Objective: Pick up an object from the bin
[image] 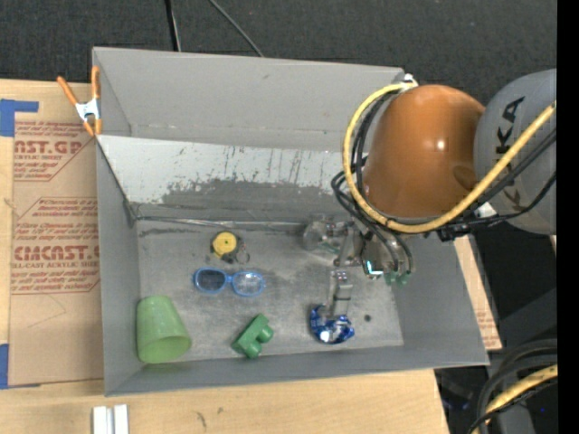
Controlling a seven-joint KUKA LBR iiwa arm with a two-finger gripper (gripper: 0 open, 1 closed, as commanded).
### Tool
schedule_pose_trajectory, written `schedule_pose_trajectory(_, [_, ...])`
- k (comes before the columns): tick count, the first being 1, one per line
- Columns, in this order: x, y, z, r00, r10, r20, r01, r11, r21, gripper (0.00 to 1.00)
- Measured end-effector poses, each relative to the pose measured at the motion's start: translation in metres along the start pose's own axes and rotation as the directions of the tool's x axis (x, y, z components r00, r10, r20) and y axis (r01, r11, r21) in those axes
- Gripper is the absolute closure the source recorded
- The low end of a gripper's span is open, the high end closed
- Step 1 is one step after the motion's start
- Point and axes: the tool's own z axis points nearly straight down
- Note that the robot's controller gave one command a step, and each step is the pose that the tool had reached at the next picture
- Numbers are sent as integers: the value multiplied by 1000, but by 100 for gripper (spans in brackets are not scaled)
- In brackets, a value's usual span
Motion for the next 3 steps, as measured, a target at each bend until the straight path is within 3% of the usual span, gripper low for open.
schedule_pose_trajectory(1, [6, -59, 70, 990, -143, 0, 143, 990, 2, 0])
schedule_pose_trajectory(2, [-1, -49, 172, 884, -467, 10, 467, 884, 4, 0])
schedule_pose_trajectory(3, [0, -49, 171, 885, -466, 7, 466, 885, 3, 100])
